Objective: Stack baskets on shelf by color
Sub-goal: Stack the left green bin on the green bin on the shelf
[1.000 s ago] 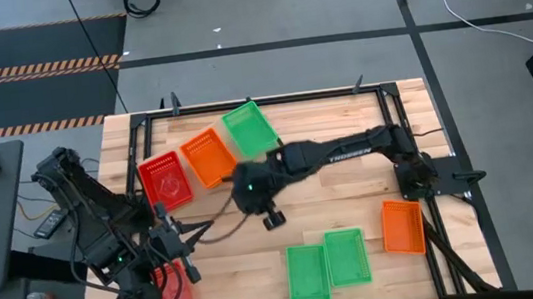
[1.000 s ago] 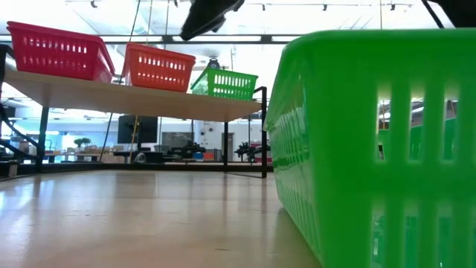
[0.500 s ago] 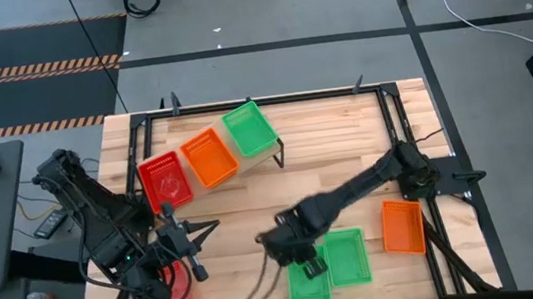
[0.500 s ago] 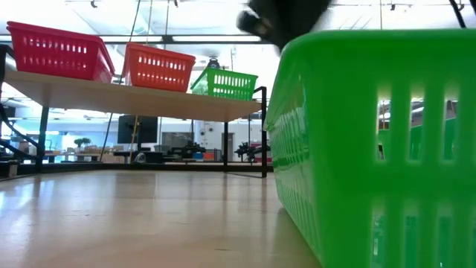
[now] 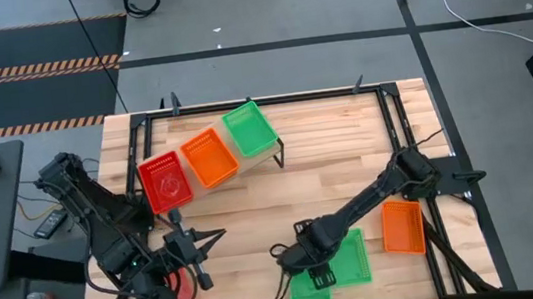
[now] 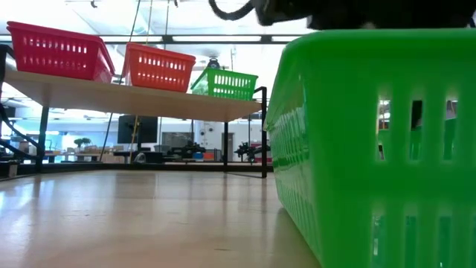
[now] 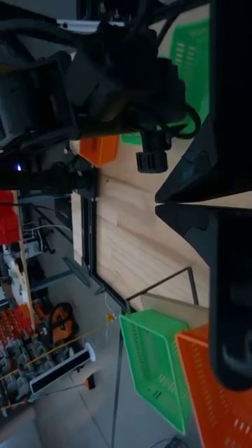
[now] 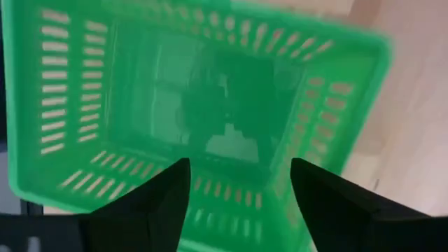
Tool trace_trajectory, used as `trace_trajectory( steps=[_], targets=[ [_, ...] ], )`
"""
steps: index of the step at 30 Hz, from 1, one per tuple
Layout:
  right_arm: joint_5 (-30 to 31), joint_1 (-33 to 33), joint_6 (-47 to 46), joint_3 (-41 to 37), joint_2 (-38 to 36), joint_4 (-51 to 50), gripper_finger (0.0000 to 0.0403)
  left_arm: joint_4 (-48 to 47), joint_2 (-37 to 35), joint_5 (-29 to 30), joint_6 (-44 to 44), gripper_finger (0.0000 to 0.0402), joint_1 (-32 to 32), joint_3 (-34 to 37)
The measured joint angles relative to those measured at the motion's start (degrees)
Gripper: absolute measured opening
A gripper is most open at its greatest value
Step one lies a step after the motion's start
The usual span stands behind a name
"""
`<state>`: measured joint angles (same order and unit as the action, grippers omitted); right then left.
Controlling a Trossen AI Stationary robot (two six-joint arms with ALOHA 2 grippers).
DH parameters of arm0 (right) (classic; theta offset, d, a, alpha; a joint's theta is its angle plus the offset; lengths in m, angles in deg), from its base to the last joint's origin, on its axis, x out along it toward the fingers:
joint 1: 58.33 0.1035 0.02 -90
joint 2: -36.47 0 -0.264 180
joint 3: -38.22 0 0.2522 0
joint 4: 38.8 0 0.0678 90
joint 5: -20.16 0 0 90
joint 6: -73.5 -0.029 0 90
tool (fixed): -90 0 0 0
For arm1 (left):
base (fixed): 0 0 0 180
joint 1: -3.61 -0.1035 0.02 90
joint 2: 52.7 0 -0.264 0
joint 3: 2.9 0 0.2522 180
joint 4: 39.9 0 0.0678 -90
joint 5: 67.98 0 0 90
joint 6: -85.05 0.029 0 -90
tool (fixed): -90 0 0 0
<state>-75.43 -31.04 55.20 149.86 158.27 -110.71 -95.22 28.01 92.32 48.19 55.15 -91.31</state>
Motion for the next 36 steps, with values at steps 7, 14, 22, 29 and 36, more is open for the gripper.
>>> trace_trajectory(
  steps=[7,14,22,29,36],
  targets=[
    [-0.16,4.77,-6.7,1.26,0.0,3.08,0.0257,1.58,0.44,-0.45,-0.05,0.0016,0.06,0.0],
    [-0.16,8.78,-13.58,1.28,-0.02,6.83,0.0257,2.88,1.49,-1.08,-0.06,0.002,0.0,0.07],
    [1.19,10.2,-17.71,1.28,-0.02,11.56,0.0256,3.76,1.49,-1.16,0.0,0.0014,0.0,0.07],
    [6.18,10.34,-19.49,1.26,-0.02,12.39,0.0256,3.69,1.49,-1.16,0.0,0.002,0.0,0.09],
    [8.08,12.23,-21.03,1.26,-0.02,14.2,0.0256,3.69,1.49,-1.18,-0.03,0.0014,0.0,0.09]
  ],
)
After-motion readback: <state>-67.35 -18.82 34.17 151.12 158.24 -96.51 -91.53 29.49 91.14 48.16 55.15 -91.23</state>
